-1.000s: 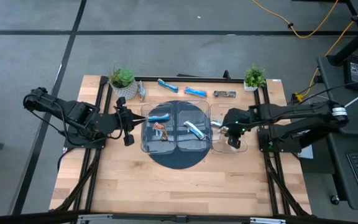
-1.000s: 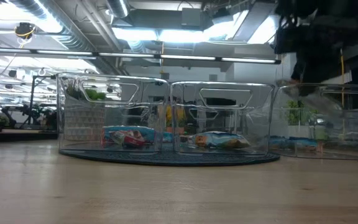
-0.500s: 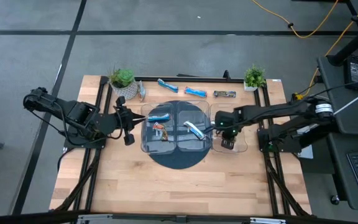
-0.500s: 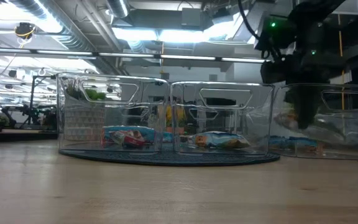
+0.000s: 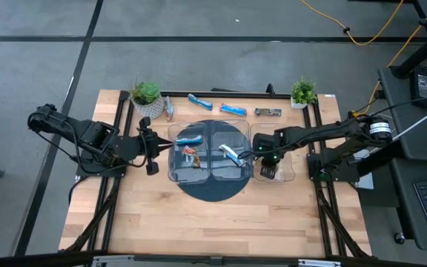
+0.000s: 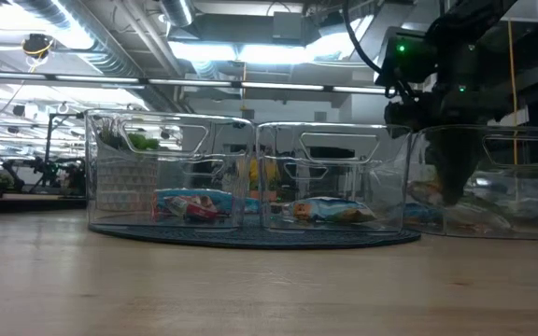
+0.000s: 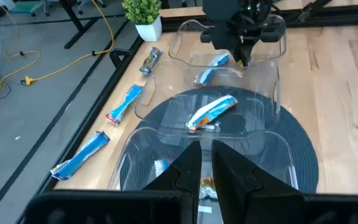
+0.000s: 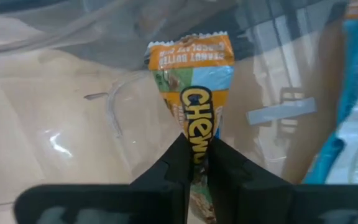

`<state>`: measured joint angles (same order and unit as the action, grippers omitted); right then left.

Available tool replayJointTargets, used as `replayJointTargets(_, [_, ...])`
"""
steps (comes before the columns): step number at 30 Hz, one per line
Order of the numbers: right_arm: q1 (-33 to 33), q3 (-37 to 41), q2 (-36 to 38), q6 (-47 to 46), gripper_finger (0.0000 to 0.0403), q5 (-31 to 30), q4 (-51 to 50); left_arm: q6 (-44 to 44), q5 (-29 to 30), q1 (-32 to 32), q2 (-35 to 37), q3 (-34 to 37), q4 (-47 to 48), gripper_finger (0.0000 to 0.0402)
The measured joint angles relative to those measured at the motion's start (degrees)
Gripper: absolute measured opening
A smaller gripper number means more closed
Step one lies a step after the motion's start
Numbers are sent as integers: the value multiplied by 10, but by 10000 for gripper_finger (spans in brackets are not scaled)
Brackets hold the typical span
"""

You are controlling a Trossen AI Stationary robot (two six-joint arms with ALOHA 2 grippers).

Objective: Pick and place Granola Bars by type
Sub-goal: Put the yellow granola bar into the right transparent bin, then put the blue granola bar into the center transparent bin

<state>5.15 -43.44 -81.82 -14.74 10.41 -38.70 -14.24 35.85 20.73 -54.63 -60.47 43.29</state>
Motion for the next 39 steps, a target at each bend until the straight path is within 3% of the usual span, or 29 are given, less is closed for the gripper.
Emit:
replayJointTargets(8, [0,0,0,-36,47,45,-1,0,-36,1,0,0,4,31])
replayJointTargets(15, [0,-40,0,-45,52,22,-46,25,-49,1,0,0,4,31])
replayJointTargets(18, [0,-67,0,-46,80,-12,-76,26,-58,1,0,0,4,31])
replayJointTargets(28, [0,-138,0,-95,233,-109,-177,30,-60,1,0,0,4,31])
replayJointTargets(35, [7,-234,0,-72,258,-180,-257,30,-74,1,0,0,4,31])
replayJointTargets(39, [36,-310,0,-12,258,-181,-319,30,-73,1,0,0,3,31])
